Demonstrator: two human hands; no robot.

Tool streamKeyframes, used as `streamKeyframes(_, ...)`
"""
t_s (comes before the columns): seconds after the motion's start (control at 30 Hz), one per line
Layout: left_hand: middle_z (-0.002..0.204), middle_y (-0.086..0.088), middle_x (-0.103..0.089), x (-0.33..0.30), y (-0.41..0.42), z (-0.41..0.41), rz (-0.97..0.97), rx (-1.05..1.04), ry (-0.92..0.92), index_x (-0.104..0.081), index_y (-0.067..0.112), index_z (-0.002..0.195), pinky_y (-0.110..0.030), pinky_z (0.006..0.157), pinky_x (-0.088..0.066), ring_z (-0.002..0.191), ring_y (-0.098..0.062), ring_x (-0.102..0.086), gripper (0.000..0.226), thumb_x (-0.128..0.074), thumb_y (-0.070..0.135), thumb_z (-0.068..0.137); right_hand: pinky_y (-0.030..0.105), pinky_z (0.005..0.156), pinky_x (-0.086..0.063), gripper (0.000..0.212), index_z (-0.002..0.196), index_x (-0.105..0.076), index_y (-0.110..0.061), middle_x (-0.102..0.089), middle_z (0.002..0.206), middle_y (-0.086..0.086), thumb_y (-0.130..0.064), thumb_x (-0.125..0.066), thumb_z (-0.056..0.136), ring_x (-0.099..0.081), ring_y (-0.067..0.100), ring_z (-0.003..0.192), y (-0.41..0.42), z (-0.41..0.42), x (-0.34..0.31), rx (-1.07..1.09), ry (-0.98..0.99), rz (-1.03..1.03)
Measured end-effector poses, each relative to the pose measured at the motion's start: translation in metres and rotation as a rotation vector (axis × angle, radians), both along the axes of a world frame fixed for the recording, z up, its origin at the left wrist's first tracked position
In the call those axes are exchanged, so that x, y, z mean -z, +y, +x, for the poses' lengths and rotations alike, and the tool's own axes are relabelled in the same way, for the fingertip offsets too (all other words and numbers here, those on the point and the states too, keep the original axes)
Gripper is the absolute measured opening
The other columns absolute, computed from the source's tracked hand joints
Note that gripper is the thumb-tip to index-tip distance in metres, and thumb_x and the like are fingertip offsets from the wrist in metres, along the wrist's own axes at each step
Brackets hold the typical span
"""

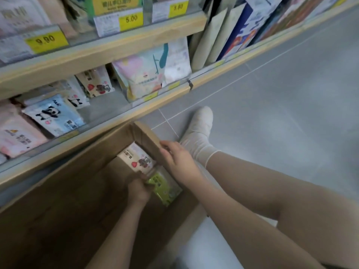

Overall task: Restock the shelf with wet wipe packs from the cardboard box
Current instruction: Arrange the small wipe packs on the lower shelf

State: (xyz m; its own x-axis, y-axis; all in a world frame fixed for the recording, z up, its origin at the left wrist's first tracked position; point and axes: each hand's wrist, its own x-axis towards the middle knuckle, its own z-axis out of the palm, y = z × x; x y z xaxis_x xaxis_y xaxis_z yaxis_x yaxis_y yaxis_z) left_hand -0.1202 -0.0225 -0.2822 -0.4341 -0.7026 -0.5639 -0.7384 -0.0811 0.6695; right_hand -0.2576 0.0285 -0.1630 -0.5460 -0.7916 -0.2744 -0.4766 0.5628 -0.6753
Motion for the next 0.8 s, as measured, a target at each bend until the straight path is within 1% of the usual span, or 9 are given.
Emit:
streamKeyframes(0.13, 0.088, -0.018, -0.068, -0.013, 0.001, 0.003, 0.119, -0.090, 0.031, -0.067, 0.002, 0.081, -0.026, 0.075, -0.041, 0.082, -0.021, -0.059, 0.017, -0.077, -0.002, 0.069, 0.034, 0.101, -0.040, 0.038, 0.131, -0.052, -0.014, -0.057, 0.124, 0.006, -0.033, -0.045, 0.098, -0.052, 0.021, 0.115, 0.001, 0.000, -0.001, 0.002, 0.032, 0.006)
streamKeyframes(0.23, 0.079, -0.012, -0.064, -0.025, -0.003, 0.016, 0.255, -0.208, 0.098, -0.057, 0.014, 0.074, -0.035, 0.077, -0.047, 0.077, -0.023, -0.058, 0.019, -0.072, 0.002, 0.078, 0.026, 0.101, -0.038, 0.037, 0.128, -0.054, -0.014, -0.054, 0.123, 0.003, -0.032, -0.047, 0.097, -0.050, 0.018, 0.115, 0.006, 0.000, -0.001, -0.007, 0.140, -0.036)
streamKeyframes(0.33, 0.081, -0.006, -0.058, -0.035, -0.020, 0.050, 0.280, -0.332, 0.143, -0.052, 0.016, 0.078, -0.048, 0.082, -0.053, 0.079, -0.028, -0.060, 0.020, -0.064, 0.002, 0.085, 0.029, 0.093, -0.043, 0.030, 0.117, -0.061, -0.011, -0.057, 0.116, 0.006, -0.022, -0.048, 0.093, -0.053, 0.021, 0.105, 0.008, 0.009, -0.001, -0.131, 0.422, -0.195)
streamKeyframes(0.4, 0.085, -0.006, -0.057, -0.040, -0.035, 0.080, 0.264, -0.408, 0.165, -0.052, 0.014, 0.082, -0.042, 0.072, -0.058, 0.081, -0.027, -0.060, 0.016, -0.063, 0.003, 0.086, 0.028, 0.084, -0.043, 0.023, 0.104, -0.065, -0.010, -0.061, 0.108, 0.007, -0.018, -0.050, 0.088, -0.056, 0.022, 0.095, 0.004, 0.024, 0.006, -0.281, 0.506, -0.261)
streamKeyframes(0.47, 0.091, -0.007, -0.055, -0.044, -0.049, 0.107, 0.281, -0.488, 0.184, -0.053, 0.009, 0.093, -0.029, 0.060, -0.057, 0.080, -0.019, -0.057, 0.011, -0.059, 0.002, 0.089, 0.032, 0.080, -0.047, 0.018, 0.101, -0.065, -0.010, -0.060, 0.107, 0.006, -0.015, -0.054, 0.088, -0.056, 0.023, 0.093, -0.005, 0.042, 0.021, -0.360, 0.409, -0.203)
streamKeyframes(0.53, 0.096, -0.009, -0.056, -0.047, -0.058, 0.131, 0.289, -0.547, 0.183, -0.053, 0.008, 0.104, -0.032, 0.069, -0.053, 0.084, -0.020, -0.057, 0.015, -0.057, 0.002, 0.090, 0.038, 0.085, -0.050, 0.025, 0.113, -0.061, -0.010, -0.055, 0.121, 0.007, -0.014, -0.054, 0.089, -0.055, 0.027, 0.104, -0.017, 0.053, 0.048, -0.361, 0.266, -0.018)
streamKeyframes(0.63, 0.104, -0.014, -0.058, -0.047, -0.066, 0.158, 0.295, -0.625, 0.196, -0.054, 0.009, 0.108, -0.036, 0.080, -0.050, 0.091, -0.025, -0.058, 0.018, -0.057, 0.005, 0.091, 0.040, 0.103, -0.041, 0.041, 0.133, -0.046, -0.012, -0.035, 0.144, 0.009, -0.012, -0.049, 0.092, -0.042, 0.031, 0.127, -0.040, 0.063, 0.087, -0.230, 0.013, 0.249)
streamKeyframes(0.7, 0.100, -0.012, -0.059, -0.044, -0.066, 0.168, 0.316, -0.634, 0.201, -0.055, 0.008, 0.108, -0.027, 0.070, -0.055, 0.087, -0.023, -0.059, 0.018, -0.056, 0.004, 0.091, 0.045, 0.105, -0.038, 0.046, 0.139, -0.037, -0.016, -0.033, 0.144, 0.009, -0.019, -0.048, 0.094, -0.039, 0.033, 0.129, -0.056, 0.067, 0.102, -0.004, -0.130, 0.296)
streamKeyframes(0.8, 0.096, -0.009, -0.060, -0.036, -0.067, 0.173, 0.333, -0.614, 0.171, -0.055, 0.005, 0.107, -0.012, 0.055, -0.053, 0.083, -0.019, -0.059, 0.016, -0.055, 0.003, 0.091, 0.048, 0.101, -0.037, 0.057, 0.145, -0.020, -0.021, -0.031, 0.141, 0.009, -0.023, -0.049, 0.096, -0.042, 0.035, 0.124, -0.077, 0.065, 0.119, 0.125, -0.085, 0.396)
